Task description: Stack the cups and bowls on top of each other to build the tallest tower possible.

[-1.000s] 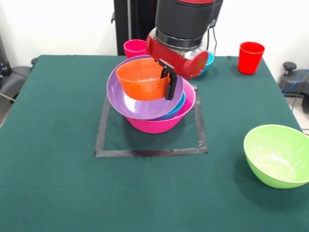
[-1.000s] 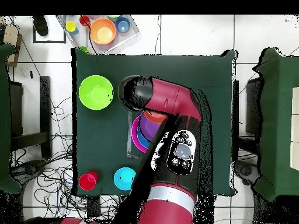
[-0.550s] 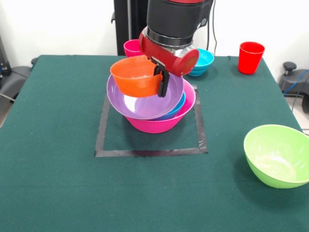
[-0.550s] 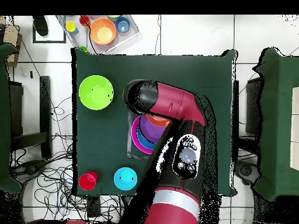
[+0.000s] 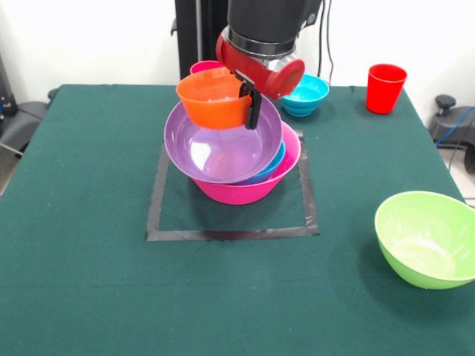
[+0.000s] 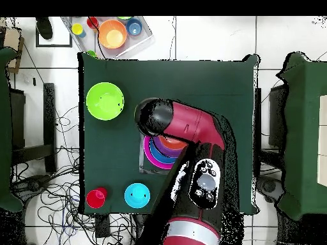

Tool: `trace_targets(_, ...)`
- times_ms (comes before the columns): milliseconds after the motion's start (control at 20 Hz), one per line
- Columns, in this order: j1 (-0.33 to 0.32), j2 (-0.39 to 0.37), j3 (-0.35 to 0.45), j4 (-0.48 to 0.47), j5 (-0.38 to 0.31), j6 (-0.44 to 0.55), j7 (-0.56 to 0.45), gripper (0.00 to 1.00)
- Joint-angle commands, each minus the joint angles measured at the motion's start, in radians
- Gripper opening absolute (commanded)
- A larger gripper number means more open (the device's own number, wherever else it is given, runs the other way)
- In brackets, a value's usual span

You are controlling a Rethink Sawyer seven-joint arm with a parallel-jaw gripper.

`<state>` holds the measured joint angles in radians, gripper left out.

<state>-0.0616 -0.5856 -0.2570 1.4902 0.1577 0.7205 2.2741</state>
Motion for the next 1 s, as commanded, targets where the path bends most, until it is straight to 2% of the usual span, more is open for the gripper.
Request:
trace_targets(50, -0.01, -0.006, 0.092, 0.129, 0.019, -0.117, 0.111, 0.0)
trace_targets(700, -0.037, 0.034, 0.134, 0.172, 0.015, -0.254, 0.097, 0.0)
trace_targets(1000, -0.012, 0.015, 0.105, 0.159, 0.016, -0.183, 0.109, 0.0)
